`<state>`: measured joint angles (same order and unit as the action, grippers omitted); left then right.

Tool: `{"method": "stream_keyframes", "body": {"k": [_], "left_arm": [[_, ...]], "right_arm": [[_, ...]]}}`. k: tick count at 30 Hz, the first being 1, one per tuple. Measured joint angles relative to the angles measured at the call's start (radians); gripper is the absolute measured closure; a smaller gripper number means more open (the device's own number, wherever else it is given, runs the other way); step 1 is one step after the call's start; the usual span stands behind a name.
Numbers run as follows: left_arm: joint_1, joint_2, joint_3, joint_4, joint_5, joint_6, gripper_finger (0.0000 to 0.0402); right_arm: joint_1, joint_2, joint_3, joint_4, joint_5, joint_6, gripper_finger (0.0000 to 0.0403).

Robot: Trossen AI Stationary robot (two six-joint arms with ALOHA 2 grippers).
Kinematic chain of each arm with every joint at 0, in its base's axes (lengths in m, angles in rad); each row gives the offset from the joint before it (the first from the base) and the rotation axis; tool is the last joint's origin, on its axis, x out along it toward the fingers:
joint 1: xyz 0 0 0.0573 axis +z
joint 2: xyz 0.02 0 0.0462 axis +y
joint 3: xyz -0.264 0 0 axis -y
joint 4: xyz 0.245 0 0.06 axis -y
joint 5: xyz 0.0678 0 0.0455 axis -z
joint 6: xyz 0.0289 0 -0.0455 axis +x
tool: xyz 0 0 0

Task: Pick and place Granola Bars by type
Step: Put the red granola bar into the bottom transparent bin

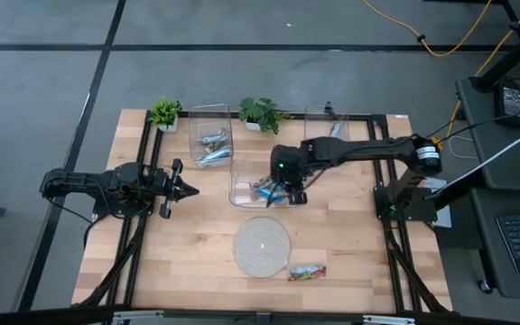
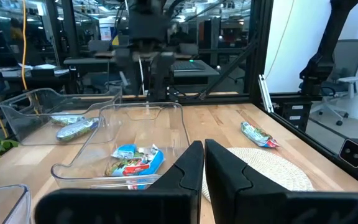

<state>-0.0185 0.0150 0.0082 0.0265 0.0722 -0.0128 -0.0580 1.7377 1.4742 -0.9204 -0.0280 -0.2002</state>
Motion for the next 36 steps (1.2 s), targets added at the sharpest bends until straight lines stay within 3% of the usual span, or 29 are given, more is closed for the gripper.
{"method": "stream_keyframes", "body": {"k": [8, 18, 36], "left_arm": [[0.0, 0.0, 0.0, 0.0, 0.0, 0.0, 0.0389], [0.0, 0.0, 0.0, 0.0, 0.0, 0.0, 0.0391], [0.0, 0.0, 0.0, 0.0, 0.0, 0.0, 0.0389]], "right_arm": [[0.161, -0.082, 0.0, -0.011, 0.002, 0.082, 0.0242], [0.423, -0.101, 0.0, -0.028, 0.101, 0.176, 0.0242], [0.626, -0.098, -0.008, 0.001, 0.116, 0.375, 0.0242]]}}
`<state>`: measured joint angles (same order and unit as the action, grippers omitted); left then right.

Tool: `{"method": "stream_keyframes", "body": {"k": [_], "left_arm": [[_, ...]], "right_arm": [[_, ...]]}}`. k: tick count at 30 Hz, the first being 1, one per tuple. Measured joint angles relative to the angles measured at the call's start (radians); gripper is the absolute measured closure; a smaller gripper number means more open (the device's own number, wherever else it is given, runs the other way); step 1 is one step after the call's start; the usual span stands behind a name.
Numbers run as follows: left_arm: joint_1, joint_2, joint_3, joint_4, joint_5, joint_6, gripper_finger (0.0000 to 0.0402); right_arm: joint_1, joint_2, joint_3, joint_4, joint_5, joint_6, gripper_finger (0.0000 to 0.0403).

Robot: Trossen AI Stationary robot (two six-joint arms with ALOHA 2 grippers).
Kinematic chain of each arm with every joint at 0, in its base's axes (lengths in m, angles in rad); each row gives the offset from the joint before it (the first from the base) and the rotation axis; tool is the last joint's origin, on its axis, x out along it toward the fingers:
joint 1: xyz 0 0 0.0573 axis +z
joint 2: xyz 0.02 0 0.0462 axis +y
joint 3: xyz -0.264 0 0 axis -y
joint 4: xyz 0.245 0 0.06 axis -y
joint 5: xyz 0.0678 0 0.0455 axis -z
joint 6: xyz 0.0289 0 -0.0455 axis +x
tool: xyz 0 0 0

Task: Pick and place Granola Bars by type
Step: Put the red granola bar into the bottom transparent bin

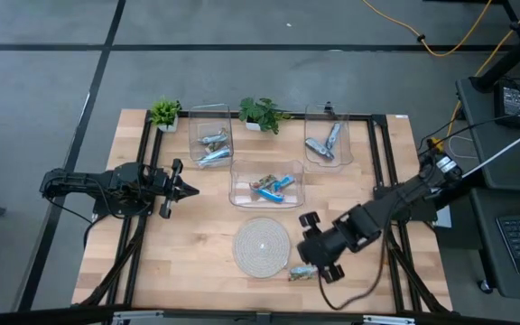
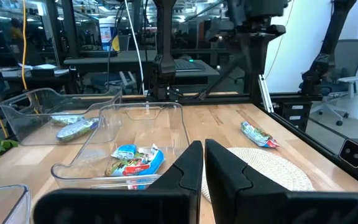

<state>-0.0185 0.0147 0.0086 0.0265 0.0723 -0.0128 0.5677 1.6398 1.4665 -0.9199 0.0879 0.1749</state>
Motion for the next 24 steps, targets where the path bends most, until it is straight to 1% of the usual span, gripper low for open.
{"method": "stream_keyframes", "body": {"k": [4, 9, 17, 24], "left_arm": [[0.0, 0.0, 0.0, 0.0, 0.0, 0.0, 0.039], [0.0, 0.0, 0.0, 0.0, 0.0, 0.0, 0.0393], [0.0, 0.0, 0.0, 0.0, 0.0, 0.0, 0.0389], [0.0, 0.0, 0.0, 0.0, 0.0, 0.0, 0.0393]], "right_arm": [[0.057, 0.0, -0.03, 0.011, -0.002, 0.002, 0.0242], [0.096, 0.0, -0.068, 0.018, -0.003, 0.027, 0.0242], [0.112, 0.001, -0.165, 0.12, -0.003, 0.026, 0.0242], [0.111, 0.001, -0.219, 0.207, -0.003, 0.058, 0.0242]]}}
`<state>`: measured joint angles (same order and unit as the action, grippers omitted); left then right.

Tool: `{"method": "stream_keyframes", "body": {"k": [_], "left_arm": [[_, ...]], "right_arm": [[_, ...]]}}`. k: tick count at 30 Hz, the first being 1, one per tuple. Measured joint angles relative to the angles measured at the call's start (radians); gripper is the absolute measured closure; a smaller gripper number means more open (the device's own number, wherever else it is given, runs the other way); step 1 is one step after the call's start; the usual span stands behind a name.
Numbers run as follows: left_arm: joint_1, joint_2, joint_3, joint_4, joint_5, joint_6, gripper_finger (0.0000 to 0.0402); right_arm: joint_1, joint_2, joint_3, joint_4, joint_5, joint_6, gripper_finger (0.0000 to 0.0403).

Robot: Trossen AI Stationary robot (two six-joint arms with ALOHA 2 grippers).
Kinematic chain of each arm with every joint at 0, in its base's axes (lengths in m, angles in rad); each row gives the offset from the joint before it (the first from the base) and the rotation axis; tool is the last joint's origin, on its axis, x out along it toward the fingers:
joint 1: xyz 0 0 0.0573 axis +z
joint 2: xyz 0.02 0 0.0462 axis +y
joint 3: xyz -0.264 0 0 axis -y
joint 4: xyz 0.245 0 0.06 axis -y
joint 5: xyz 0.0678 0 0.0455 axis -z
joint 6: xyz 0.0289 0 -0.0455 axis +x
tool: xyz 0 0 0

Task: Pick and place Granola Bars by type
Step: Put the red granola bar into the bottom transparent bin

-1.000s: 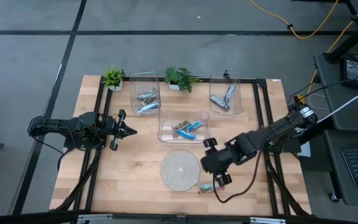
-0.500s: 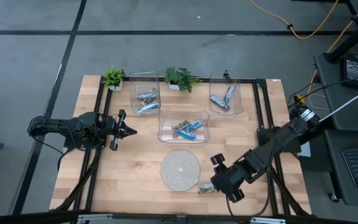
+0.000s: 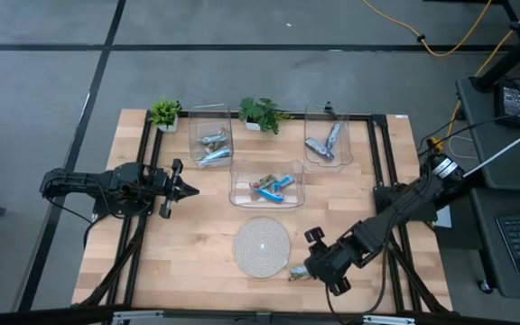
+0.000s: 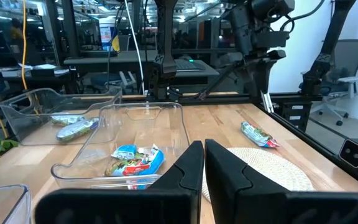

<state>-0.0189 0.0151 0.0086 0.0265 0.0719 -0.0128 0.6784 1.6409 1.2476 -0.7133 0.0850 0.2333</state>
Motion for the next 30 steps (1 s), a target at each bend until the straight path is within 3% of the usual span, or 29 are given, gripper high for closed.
{"method": "stream_keyframes", "body": {"k": [14, 24, 30], "left_arm": [[0.0, 0.0, 0.0, 0.0, 0.0, 0.0, 0.0393], [0.0, 0.0, 0.0, 0.0, 0.0, 0.0, 0.0389], [0.0, 0.0, 0.0, 0.0, 0.0, 0.0, 0.0392]], "right_arm": [[0.01, 0.0, -0.061, 0.052, 0.002, 0.169, 0.0238], [0.047, 0.0, -0.182, 0.167, 0.014, 0.233, 0.0161], [0.055, 0.0, -0.29, 0.229, 0.029, 0.27, 0.0144]]}}
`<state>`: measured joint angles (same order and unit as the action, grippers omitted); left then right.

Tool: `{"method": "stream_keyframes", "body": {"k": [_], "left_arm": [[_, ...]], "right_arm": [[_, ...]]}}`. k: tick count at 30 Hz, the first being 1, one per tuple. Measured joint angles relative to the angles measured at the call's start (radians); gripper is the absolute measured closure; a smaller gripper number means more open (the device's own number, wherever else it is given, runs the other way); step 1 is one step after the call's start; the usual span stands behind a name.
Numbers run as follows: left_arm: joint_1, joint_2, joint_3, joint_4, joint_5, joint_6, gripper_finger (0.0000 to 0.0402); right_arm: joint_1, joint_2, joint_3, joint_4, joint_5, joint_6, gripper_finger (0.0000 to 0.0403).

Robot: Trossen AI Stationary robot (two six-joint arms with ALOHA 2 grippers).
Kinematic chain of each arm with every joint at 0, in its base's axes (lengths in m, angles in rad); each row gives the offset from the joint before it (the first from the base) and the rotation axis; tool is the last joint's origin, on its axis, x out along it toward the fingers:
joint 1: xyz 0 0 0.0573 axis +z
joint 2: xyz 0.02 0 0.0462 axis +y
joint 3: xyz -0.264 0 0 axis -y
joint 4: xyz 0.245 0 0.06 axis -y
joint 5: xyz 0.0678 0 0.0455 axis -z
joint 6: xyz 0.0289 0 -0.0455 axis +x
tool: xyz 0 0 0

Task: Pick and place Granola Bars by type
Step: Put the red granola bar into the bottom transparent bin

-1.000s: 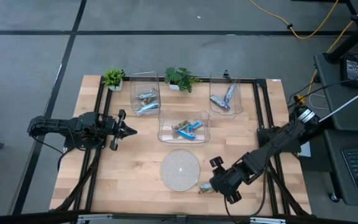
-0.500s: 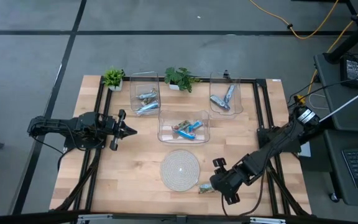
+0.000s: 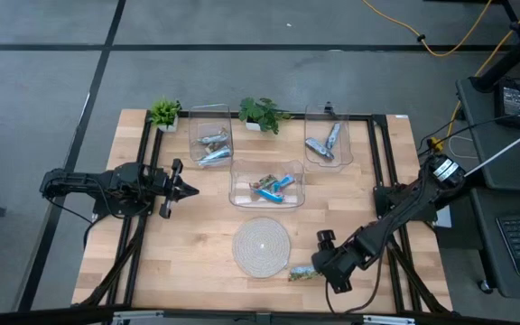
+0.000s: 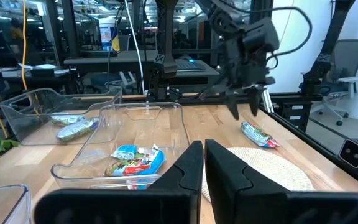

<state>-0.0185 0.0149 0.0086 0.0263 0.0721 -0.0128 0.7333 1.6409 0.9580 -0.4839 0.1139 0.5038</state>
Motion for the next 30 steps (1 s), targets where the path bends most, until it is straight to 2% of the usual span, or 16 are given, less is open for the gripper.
{"method": "stream_keyframes", "body": {"k": [12, 30], "left_arm": [[0.0, 0.0, 0.0, 0.0, 0.0, 0.0, 0.0389], [0.0, 0.0, 0.0, 0.0, 0.0, 0.0, 0.039]], "right_arm": [[-0.001, 0.0, -0.137, 0.218, -0.03, 0.02, 0.0148], [-0.001, 0.0, -0.149, 0.231, -0.03, 0.049, 0.0148]]}}
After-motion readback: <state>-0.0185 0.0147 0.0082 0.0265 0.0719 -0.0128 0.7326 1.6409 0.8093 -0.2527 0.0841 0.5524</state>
